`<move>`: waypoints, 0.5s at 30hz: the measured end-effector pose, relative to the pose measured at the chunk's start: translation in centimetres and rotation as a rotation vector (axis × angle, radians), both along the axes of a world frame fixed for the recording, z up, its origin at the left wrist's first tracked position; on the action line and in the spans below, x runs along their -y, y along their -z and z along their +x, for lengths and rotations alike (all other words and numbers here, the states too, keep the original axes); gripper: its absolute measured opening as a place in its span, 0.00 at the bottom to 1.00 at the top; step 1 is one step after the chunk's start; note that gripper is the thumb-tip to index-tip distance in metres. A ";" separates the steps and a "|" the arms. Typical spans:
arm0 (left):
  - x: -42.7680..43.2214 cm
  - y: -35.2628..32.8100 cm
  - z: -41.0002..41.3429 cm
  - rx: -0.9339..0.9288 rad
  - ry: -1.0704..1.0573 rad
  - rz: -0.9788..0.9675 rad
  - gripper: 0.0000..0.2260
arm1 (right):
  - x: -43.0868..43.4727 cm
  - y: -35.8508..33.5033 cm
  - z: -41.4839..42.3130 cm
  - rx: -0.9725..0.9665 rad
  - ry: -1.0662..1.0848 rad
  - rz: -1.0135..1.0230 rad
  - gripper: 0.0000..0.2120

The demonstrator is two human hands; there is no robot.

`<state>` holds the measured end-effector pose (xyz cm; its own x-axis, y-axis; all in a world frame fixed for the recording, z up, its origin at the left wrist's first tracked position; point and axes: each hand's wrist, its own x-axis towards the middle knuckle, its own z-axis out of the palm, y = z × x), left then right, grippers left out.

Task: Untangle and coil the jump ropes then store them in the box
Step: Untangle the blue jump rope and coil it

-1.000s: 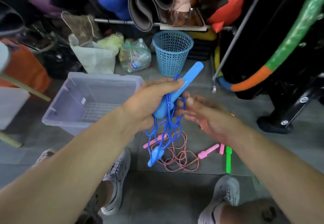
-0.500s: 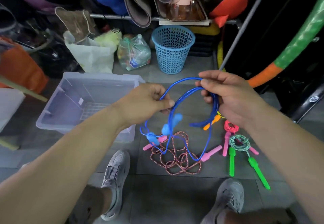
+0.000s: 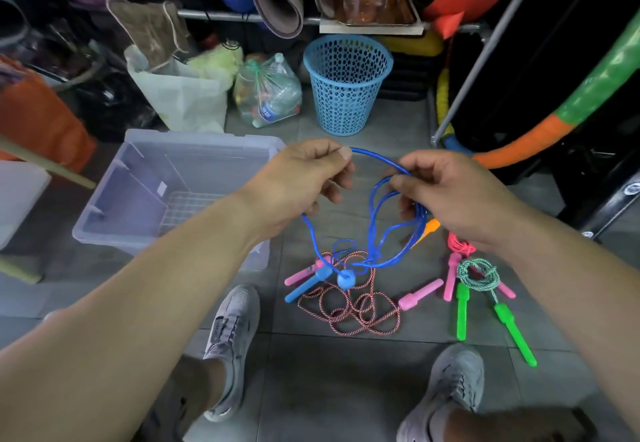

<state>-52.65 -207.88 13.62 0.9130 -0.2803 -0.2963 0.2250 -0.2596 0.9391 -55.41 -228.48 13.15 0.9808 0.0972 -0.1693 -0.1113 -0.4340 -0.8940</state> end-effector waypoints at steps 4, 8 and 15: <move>-0.3 0.2 0.1 0.013 -0.006 0.057 0.09 | 0.2 0.3 0.0 -0.030 0.007 -0.074 0.06; -0.3 0.4 0.0 -0.063 -0.040 -0.105 0.08 | 0.0 0.3 -0.1 0.046 -0.012 -0.327 0.11; -0.8 1.1 0.0 0.013 -0.071 -0.052 0.07 | 0.2 -0.9 0.5 -0.050 0.120 0.518 0.06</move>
